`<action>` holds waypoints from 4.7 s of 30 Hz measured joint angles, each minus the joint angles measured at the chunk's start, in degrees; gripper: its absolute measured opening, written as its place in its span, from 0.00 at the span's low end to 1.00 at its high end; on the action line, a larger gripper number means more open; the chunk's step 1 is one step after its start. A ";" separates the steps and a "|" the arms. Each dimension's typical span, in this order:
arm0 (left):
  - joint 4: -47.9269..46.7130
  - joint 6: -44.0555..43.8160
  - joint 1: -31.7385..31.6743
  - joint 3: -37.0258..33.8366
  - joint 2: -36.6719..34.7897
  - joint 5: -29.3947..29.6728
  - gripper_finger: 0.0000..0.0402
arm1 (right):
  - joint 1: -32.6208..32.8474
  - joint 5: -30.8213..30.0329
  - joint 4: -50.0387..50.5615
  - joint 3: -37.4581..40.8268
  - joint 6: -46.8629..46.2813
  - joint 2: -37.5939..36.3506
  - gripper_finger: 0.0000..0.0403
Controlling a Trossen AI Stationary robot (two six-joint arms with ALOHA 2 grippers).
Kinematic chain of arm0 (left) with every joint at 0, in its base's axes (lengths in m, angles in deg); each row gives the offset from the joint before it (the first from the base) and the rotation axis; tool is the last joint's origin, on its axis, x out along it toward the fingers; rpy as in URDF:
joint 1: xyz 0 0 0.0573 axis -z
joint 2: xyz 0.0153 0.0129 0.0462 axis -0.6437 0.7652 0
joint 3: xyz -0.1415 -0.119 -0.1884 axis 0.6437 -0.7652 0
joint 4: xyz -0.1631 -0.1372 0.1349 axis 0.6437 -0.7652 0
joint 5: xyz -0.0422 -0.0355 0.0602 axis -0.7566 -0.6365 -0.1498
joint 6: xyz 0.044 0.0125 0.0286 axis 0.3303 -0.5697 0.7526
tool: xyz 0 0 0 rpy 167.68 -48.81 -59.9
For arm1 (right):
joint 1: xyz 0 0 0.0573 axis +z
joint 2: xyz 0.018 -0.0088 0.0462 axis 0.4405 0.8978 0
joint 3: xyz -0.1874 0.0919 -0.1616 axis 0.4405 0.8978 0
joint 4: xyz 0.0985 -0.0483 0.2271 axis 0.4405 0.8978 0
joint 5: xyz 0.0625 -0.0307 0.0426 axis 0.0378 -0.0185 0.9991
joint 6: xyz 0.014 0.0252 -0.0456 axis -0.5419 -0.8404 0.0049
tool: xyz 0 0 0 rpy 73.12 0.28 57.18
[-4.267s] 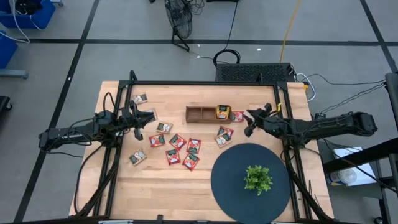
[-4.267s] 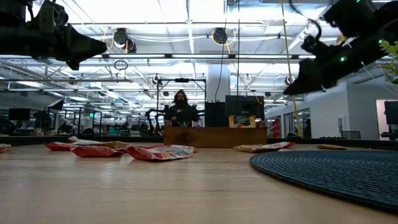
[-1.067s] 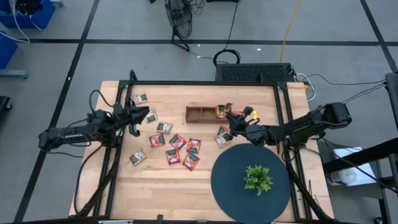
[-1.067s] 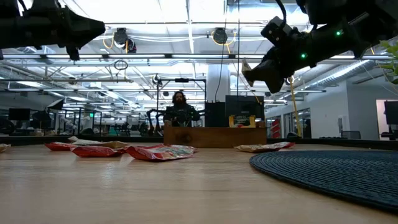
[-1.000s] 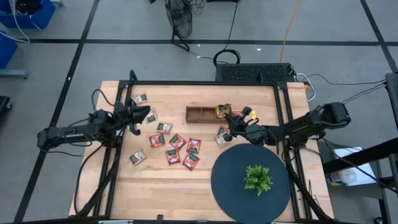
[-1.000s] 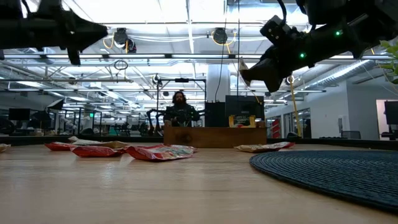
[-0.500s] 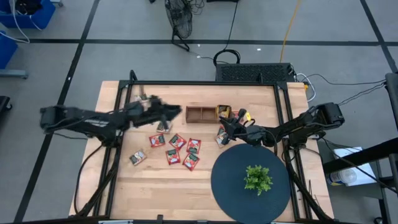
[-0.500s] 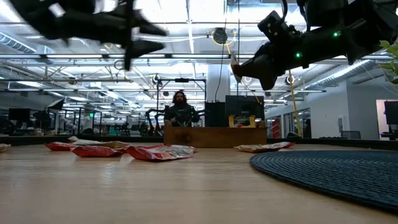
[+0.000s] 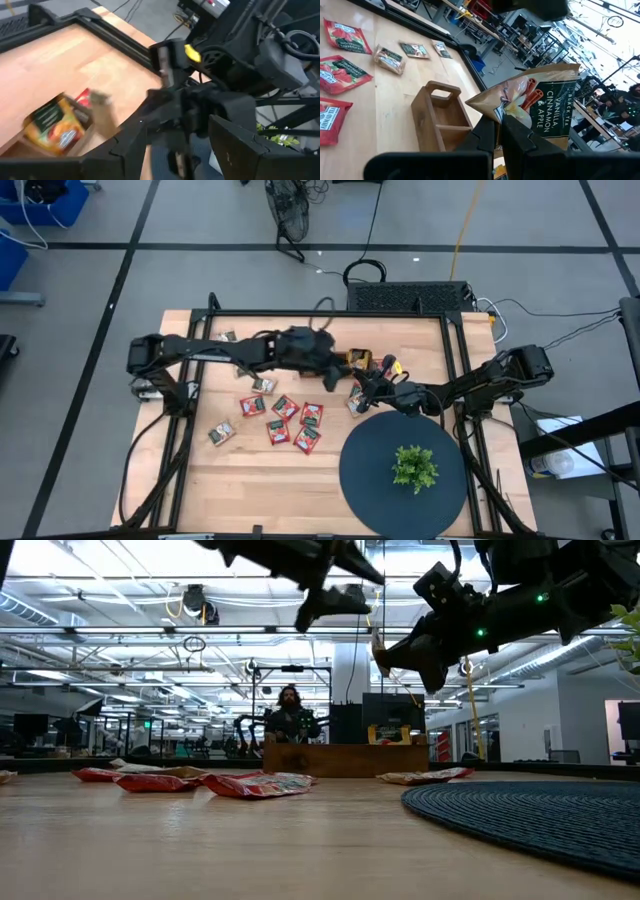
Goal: Pick & Place Tea
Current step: Put the brown tea bag into the left section wooden organizer
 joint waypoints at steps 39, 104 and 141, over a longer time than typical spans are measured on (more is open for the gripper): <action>-2.31 -5.86 0.56 3.94 5.85 11.51 0.53 | 1.81 0.09 -4.85 -0.02 3.31 0.00 0.01; 51.92 34.95 -25.66 -39.35 1.04 -28.91 0.00 | 7.34 -3.35 -2.11 0.00 -10.09 -3.30 0.22; 47.65 36.76 -25.48 -39.32 4.57 -13.69 0.20 | 7.43 -3.37 -0.10 0.00 -12.38 -3.30 0.22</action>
